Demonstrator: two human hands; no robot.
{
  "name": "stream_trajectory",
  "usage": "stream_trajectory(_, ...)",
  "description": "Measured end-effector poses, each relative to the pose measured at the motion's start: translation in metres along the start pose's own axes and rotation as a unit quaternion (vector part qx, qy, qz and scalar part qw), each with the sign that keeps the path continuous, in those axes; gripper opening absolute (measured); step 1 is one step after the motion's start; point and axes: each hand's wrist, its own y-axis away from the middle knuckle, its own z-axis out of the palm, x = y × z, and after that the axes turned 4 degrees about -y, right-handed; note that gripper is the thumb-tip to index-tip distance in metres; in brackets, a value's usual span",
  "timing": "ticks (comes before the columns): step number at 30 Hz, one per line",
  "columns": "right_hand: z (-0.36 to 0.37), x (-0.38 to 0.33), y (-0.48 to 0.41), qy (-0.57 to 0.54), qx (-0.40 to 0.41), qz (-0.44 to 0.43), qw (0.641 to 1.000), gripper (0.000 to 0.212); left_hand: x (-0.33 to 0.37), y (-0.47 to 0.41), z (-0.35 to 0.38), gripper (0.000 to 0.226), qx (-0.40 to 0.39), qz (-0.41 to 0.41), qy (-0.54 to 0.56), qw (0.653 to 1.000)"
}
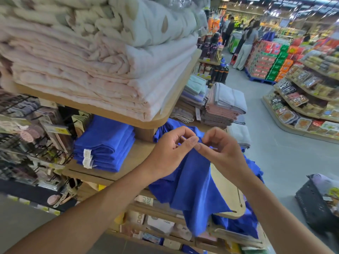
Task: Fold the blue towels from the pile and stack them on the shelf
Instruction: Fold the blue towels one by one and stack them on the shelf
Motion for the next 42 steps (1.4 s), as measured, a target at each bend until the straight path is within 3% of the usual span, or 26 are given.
stream_trajectory(6, -0.031, -0.053, -0.02, -0.06, -0.023, -0.036, 0.997, 0.022, 0.066, -0.034, 0.008, 0.014, 0.017, 0.057, -0.088, 0.994)
stream_trajectory(10, -0.051, -0.084, -0.032, -0.113, -0.035, -0.019, 0.993, 0.037, 0.104, -0.06, 0.014, 0.015, 0.044, 0.084, -0.167, 0.981)
stream_trajectory(12, -0.059, -0.096, -0.034, -0.123, -0.046, -0.01, 0.991, 0.037, 0.117, -0.071, 0.018, 0.02, 0.072, 0.091, -0.205, 0.972)
stream_trajectory(15, -0.069, -0.11, -0.035, -0.118, -0.039, -0.045, 0.991, 0.02, 0.134, -0.085, 0.023, 0.018, 0.114, 0.112, -0.263, 0.951)
stream_trajectory(18, -0.08, -0.121, -0.038, -0.13, -0.063, -0.05, 0.988, 0.028, 0.152, -0.098, 0.027, 0.018, 0.146, 0.153, -0.306, 0.928)
stream_trajectory(20, -0.088, -0.131, -0.04, -0.116, -0.112, -0.028, 0.986, 0.038, 0.165, -0.106, 0.028, 0.017, 0.158, 0.18, -0.325, 0.915)
stream_trajectory(24, -0.113, -0.139, -0.044, -0.001, -0.163, -0.004, 0.987, 0.026, 0.189, -0.123, 0.025, 0.017, 0.16, 0.215, -0.346, 0.899)
stream_trajectory(27, -0.135, -0.136, -0.046, 0.103, -0.187, 0.009, 0.977, 0.057, 0.202, -0.134, 0.014, 0.016, 0.178, 0.236, -0.367, 0.882)
stream_trajectory(31, -0.166, -0.129, -0.041, 0.13, -0.22, 0.056, 0.965, 0.071, 0.212, -0.142, -0.003, 0.021, 0.209, 0.258, -0.364, 0.87)
stream_trajectory(36, -0.198, -0.123, -0.036, 0.215, -0.188, 0.086, 0.954, 0.104, 0.213, -0.15, -0.019, 0.017, 0.251, 0.256, -0.365, 0.859)
stream_trajectory(38, -0.212, -0.121, -0.035, 0.205, -0.156, 0.091, 0.962, 0.093, 0.21, -0.153, -0.023, 0.018, 0.269, 0.247, -0.374, 0.853)
stream_trajectory(42, -0.236, -0.121, -0.034, 0.168, -0.099, 0.085, 0.977, 0.048, 0.197, -0.152, -0.026, 0.03, 0.285, 0.236, -0.373, 0.851)
